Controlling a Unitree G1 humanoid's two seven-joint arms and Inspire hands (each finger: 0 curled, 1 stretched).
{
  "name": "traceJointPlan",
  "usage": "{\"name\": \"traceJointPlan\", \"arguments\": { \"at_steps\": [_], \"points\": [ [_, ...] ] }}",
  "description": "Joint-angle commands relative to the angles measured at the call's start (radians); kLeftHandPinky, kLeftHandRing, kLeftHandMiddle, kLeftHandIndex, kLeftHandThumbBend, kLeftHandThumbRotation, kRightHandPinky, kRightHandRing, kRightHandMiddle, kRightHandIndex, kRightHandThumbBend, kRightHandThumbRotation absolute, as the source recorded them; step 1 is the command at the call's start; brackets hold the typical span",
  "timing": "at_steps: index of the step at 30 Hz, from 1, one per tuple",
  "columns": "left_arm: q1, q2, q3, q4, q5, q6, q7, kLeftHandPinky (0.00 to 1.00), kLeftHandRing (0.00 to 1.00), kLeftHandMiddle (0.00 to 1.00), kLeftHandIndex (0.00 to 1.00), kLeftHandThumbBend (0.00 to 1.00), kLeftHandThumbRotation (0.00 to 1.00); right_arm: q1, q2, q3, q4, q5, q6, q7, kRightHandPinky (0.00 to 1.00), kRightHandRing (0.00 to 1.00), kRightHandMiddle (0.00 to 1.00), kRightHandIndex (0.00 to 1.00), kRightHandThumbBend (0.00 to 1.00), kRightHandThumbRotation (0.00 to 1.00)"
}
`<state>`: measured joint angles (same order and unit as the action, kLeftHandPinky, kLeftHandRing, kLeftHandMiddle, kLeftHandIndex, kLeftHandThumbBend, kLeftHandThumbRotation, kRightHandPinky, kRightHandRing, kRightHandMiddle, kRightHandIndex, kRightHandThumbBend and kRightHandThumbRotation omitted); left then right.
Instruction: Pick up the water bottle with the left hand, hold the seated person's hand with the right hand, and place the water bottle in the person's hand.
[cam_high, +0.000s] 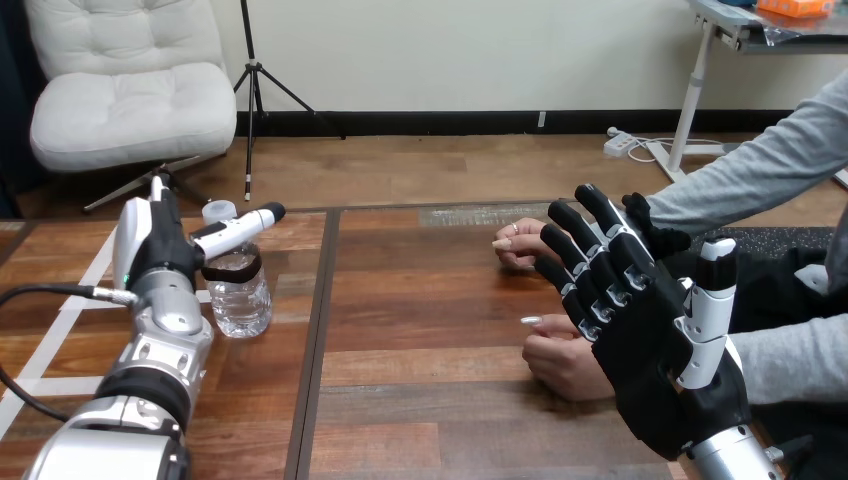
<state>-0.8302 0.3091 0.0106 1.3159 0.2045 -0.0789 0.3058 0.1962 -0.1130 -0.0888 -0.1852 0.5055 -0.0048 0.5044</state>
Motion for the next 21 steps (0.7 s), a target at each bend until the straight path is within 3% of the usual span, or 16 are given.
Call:
{"name": "traceJointPlan", "arguments": {
  "at_steps": [1, 21],
  "points": [
    [-0.018, -0.003, -0.014, -0.005, 0.019, -0.022, 0.01, 1.0, 1.0, 1.0, 1.0, 1.0, 0.4, -0.03, 0.012, 0.0, -0.034, 0.011, -0.015, -0.003, 1.0, 1.0, 0.97, 1.0, 0.93, 1.0],
    [-0.021, -0.007, -0.037, -0.006, 0.042, -0.007, 0.005, 0.99, 1.0, 1.0, 1.0, 1.0, 0.38, -0.029, 0.011, 0.003, -0.038, 0.018, -0.01, -0.007, 1.0, 1.0, 0.97, 1.0, 0.92, 1.0]
  ]
}}
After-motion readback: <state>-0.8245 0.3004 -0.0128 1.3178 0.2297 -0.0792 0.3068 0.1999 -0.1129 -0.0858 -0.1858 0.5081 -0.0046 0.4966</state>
